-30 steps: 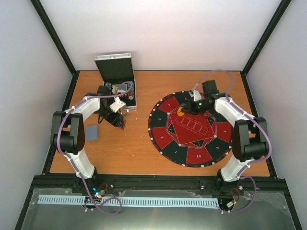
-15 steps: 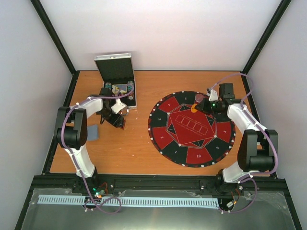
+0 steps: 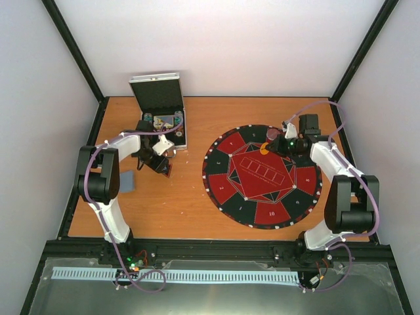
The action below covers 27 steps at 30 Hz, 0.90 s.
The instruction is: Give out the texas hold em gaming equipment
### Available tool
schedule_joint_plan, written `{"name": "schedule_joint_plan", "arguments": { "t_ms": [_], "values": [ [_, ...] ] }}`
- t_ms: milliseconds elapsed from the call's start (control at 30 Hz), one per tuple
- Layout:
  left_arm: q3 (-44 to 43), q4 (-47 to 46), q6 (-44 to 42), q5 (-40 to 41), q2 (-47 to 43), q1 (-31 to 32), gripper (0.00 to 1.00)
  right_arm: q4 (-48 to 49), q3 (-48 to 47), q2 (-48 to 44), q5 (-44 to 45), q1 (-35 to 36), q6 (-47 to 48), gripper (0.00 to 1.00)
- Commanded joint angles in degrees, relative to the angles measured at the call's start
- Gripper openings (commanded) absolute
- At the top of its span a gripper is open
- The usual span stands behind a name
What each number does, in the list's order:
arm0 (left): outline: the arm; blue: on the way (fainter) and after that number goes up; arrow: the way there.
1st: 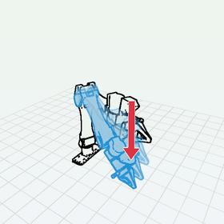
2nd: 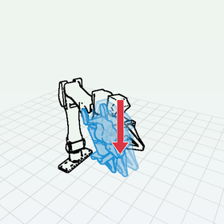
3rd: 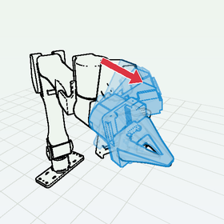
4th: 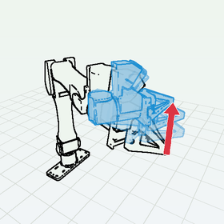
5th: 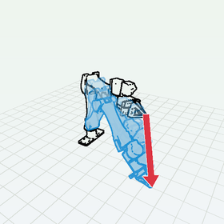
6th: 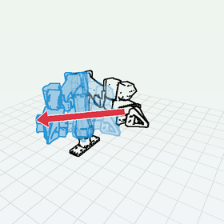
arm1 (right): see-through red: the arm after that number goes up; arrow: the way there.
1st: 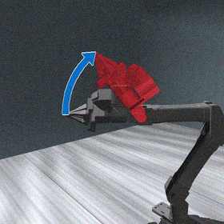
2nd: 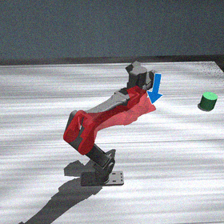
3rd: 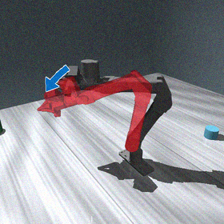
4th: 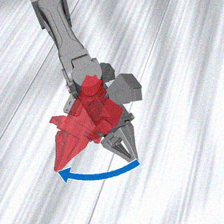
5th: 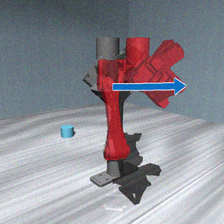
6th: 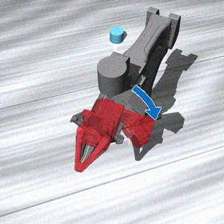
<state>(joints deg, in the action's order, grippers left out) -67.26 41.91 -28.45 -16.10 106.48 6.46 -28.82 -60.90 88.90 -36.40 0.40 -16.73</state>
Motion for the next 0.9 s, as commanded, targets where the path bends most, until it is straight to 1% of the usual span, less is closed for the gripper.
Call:
{"name": "schedule_joint_plan", "arguments": {
  "t_ms": [0,67,100,233,433,733,833,867],
  "values": [
    [0.1,1.5,-1.4,1.1,0.1,-0.2,0.39,1.1,-0.5,1.5,-1.4,-0.2,0.8,0.03],
    [-0.3,1.9,-1.3,1.2,-0.1,-0.2,0.37,1.1,-0.8,1.9,-1.7,-0.3,0.9,0.03],
    [-0.4,2.1,-1.2,1.4,-0.2,-0.2,0.34,1.0,-0.9,2.0,-1.8,-0.3,1.0,0.03],
    [-0.9,2.4,-1.0,2.3,-0.5,-0.2,0.31,1.0,-1.1,2.0,-1.8,-0.3,1.1,0.03],
    [-2.6,3.3,-0.9,2.6,-1.3,-0.9,0.31,0.9,-1.3,2.1,-2.1,-0.3,1.2,0.03],
    [-5.3,5.4,-1.8,-1.9,-3.1,-1.4,0.31,0.9,-2.3,2.0,-1.9,-0.4,0.9,0.03],
    [-5.2,5.6,-2.0,-1.2,-3.1,-1.4,0.32,0.9,-2.7,2.2,-2.1,-0.4,0.9,0.03],
    [-5.2,5.7,-2.1,-0.9,-3.1,-1.4,0.33,0.8,-2.8,2.1,-2.1,-0.3,0.8,0.03]
  ]
}}
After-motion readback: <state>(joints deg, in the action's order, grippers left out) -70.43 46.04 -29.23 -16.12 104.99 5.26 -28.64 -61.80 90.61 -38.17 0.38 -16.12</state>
